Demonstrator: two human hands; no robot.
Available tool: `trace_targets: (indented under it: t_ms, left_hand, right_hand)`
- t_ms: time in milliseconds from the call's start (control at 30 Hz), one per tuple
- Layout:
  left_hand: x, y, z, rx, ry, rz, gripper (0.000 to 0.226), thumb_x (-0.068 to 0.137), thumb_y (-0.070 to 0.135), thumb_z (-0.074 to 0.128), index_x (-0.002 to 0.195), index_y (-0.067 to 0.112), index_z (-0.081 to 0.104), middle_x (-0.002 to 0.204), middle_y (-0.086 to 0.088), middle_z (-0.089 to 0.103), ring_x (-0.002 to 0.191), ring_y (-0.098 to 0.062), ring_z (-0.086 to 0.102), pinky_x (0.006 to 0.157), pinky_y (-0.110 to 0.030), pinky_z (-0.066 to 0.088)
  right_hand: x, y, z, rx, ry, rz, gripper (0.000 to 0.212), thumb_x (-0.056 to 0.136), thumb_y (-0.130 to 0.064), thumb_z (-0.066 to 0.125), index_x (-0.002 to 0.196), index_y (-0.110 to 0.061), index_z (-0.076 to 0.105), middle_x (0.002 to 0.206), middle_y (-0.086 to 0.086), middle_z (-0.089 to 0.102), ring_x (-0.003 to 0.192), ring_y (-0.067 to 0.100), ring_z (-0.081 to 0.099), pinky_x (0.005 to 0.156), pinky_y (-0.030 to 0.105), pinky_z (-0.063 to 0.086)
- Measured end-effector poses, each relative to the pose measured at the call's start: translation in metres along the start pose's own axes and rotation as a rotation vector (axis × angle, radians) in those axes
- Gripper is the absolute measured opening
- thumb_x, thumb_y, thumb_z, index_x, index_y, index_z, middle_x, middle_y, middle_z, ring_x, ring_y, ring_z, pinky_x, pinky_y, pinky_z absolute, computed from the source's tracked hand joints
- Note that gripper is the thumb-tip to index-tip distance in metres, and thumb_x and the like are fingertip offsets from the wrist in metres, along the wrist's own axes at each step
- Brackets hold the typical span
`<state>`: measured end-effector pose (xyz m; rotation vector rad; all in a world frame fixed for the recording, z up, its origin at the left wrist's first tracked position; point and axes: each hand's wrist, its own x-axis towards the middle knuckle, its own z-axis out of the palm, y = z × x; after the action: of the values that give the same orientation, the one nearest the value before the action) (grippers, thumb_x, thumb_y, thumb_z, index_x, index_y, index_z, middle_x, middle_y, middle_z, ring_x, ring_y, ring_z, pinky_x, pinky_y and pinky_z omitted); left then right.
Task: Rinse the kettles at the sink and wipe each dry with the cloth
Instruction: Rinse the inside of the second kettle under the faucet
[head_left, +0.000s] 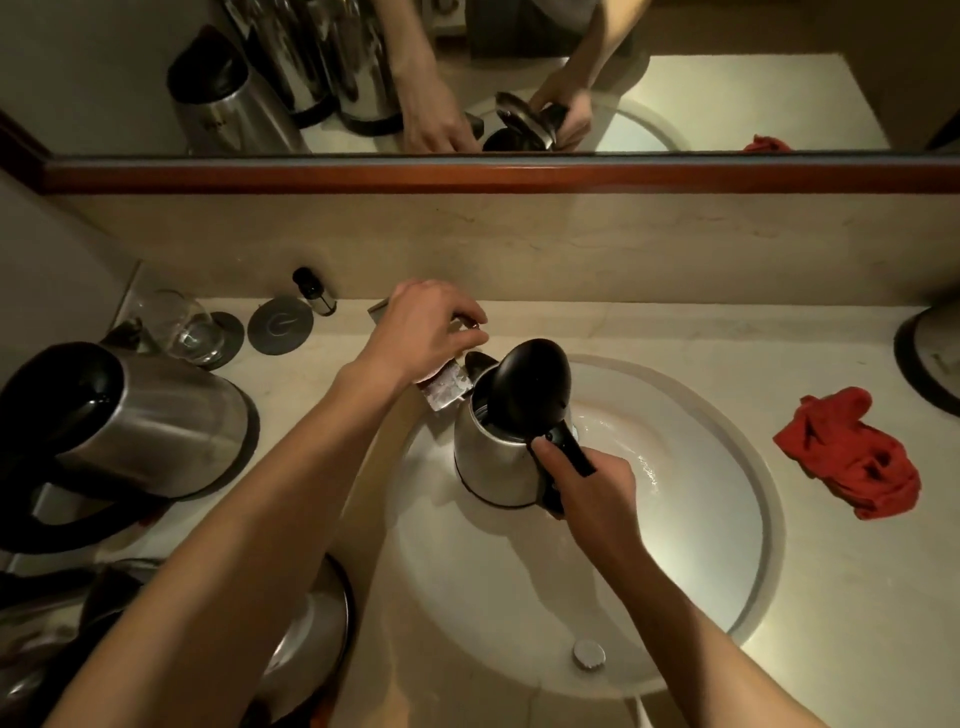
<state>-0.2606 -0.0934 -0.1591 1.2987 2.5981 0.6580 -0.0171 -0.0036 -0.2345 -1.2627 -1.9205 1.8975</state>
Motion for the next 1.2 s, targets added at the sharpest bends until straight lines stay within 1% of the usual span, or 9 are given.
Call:
trace_targets:
  t_ms: [133, 200, 333, 433, 500, 700, 900, 1000, 1200]
  left_hand:
    - [-0.001, -0.004, -0.002, -0.048, 0.003, 0.050, 0.020, 0.087, 0.030, 0.073, 0.103, 0.018, 0.078, 0.106, 0.003, 0.075, 0.103, -0.018, 0.067, 0.097, -0.043, 0.046]
    - [-0.002, -0.004, 0.000, -0.033, 0.029, 0.069, 0.019, 0.088, 0.030, 0.072, 0.104, 0.020, 0.078, 0.107, 0.004, 0.075, 0.105, -0.017, 0.067, 0.099, -0.043, 0.044]
    - [-0.002, -0.004, 0.002, -0.026, 0.037, 0.045, 0.020, 0.089, 0.030, 0.071, 0.106, 0.021, 0.078, 0.110, 0.004, 0.075, 0.113, -0.018, 0.064, 0.099, -0.036, 0.038]
    - [-0.001, -0.004, 0.003, -0.046, 0.040, 0.024, 0.020, 0.089, 0.030, 0.071, 0.105, 0.022, 0.078, 0.109, 0.003, 0.075, 0.111, -0.019, 0.065, 0.095, -0.031, 0.038]
    - [-0.001, -0.004, 0.004, -0.047, 0.043, 0.012, 0.019, 0.089, 0.030, 0.071, 0.105, 0.022, 0.078, 0.109, 0.003, 0.075, 0.111, -0.019, 0.066, 0.095, -0.032, 0.039]
    - [-0.001, -0.003, 0.006, -0.080, 0.052, -0.047, 0.018, 0.088, 0.034, 0.072, 0.102, 0.025, 0.079, 0.105, 0.005, 0.076, 0.111, -0.020, 0.066, 0.101, -0.043, 0.043]
    - [0.001, -0.003, 0.013, -0.071, 0.079, -0.126, 0.018, 0.086, 0.040, 0.072, 0.101, 0.031, 0.079, 0.104, 0.008, 0.076, 0.113, -0.020, 0.065, 0.100, -0.041, 0.043]
    - [0.002, -0.002, 0.014, -0.037, 0.080, -0.135, 0.020, 0.088, 0.042, 0.070, 0.103, 0.031, 0.078, 0.107, 0.009, 0.075, 0.115, -0.019, 0.064, 0.100, -0.036, 0.040]
    - [0.002, -0.003, 0.019, -0.011, 0.101, -0.194, 0.026, 0.086, 0.051, 0.066, 0.104, 0.036, 0.077, 0.106, 0.010, 0.075, 0.115, -0.021, 0.062, 0.098, -0.036, 0.040]
  right_hand:
    - [-0.006, 0.001, 0.005, 0.039, 0.013, 0.000, 0.053, 0.070, -0.060, 0.071, 0.050, -0.019, 0.045, 0.053, 0.007, 0.043, 0.055, 0.023, 0.042, 0.061, 0.041, 0.038]
    - [-0.011, 0.003, 0.012, 0.060, 0.032, -0.008, 0.048, 0.073, -0.056, 0.070, 0.050, -0.020, 0.048, 0.051, 0.003, 0.045, 0.054, 0.022, 0.044, 0.061, 0.040, 0.040]
    - [-0.013, 0.013, 0.021, 0.106, 0.058, 0.020, 0.052, 0.093, -0.031, 0.072, 0.048, -0.021, 0.046, 0.049, -0.001, 0.041, 0.052, 0.021, 0.039, 0.062, 0.042, 0.041]
    - [-0.015, 0.018, 0.025, 0.068, 0.039, 0.000, 0.051, 0.078, -0.050, 0.069, 0.047, -0.019, 0.043, 0.050, 0.001, 0.040, 0.054, 0.021, 0.038, 0.061, 0.040, 0.035]
    - [-0.016, 0.021, 0.027, 0.060, 0.039, 0.000, 0.051, 0.071, -0.058, 0.067, 0.048, -0.019, 0.043, 0.051, 0.002, 0.039, 0.055, 0.021, 0.038, 0.060, 0.040, 0.033]
    - [-0.018, 0.025, 0.030, 0.066, 0.048, -0.019, 0.060, 0.070, -0.059, 0.066, 0.056, -0.007, 0.040, 0.054, 0.004, 0.037, 0.056, 0.021, 0.036, 0.060, 0.040, 0.033]
    - [-0.017, 0.024, 0.034, 0.048, 0.055, -0.022, 0.075, 0.068, -0.064, 0.065, 0.065, 0.007, 0.041, 0.060, 0.010, 0.036, 0.059, 0.022, 0.035, 0.062, 0.039, 0.033]
    - [-0.019, 0.023, 0.035, 0.026, 0.053, -0.030, 0.074, 0.069, -0.064, 0.065, 0.064, 0.005, 0.037, 0.060, 0.009, 0.033, 0.060, 0.022, 0.033, 0.062, 0.039, 0.031]
    - [-0.019, 0.020, 0.034, 0.012, 0.027, -0.027, 0.069, 0.071, -0.062, 0.066, 0.063, -0.001, 0.033, 0.061, 0.009, 0.031, 0.062, 0.022, 0.030, 0.063, 0.041, 0.029]
